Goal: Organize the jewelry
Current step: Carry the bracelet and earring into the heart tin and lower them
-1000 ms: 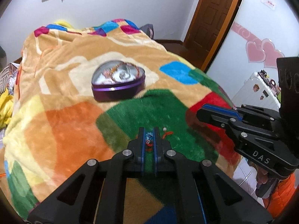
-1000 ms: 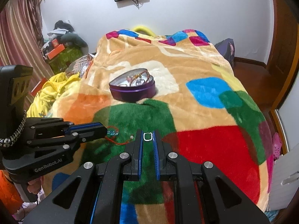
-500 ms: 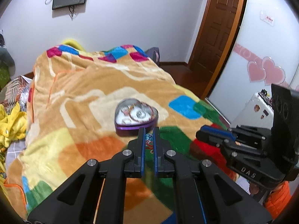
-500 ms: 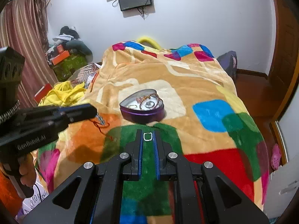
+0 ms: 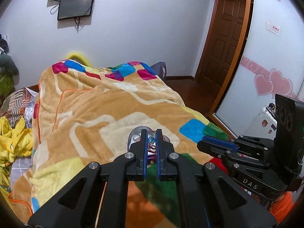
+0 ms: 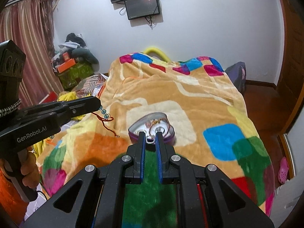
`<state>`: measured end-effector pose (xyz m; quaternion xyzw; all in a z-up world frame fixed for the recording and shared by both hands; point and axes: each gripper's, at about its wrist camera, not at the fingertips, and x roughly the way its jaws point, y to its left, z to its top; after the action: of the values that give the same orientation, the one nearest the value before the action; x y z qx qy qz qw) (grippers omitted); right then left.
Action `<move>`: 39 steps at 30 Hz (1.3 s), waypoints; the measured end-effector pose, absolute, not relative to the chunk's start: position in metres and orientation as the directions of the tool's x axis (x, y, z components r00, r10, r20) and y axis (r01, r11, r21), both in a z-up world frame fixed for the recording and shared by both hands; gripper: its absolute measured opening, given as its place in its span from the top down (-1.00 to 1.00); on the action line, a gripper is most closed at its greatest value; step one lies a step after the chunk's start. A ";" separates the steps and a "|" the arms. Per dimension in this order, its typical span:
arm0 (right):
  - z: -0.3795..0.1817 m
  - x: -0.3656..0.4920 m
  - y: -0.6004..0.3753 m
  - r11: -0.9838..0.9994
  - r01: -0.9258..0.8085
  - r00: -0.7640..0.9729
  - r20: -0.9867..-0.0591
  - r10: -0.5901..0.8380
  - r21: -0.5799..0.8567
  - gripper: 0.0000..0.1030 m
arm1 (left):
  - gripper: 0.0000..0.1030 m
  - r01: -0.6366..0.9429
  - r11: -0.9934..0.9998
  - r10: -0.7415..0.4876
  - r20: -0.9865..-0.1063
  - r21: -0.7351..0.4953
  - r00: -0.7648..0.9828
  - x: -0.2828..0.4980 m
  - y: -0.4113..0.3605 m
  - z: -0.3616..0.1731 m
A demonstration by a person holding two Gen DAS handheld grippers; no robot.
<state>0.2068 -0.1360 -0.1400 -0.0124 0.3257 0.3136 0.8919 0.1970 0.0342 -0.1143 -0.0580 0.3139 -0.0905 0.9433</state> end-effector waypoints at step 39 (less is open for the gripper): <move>-0.185 0.270 -0.103 0.781 -0.594 0.470 -0.705 0.531 0.192 0.82 | 0.89 0.123 0.977 -0.211 -0.704 -0.175 0.678 0.281 0.036 -0.182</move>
<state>0.2703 -0.1026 -0.1853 -0.0399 0.3963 0.3285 0.8564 0.2811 0.0360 -0.1819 -0.0566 0.3906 -0.0914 0.9143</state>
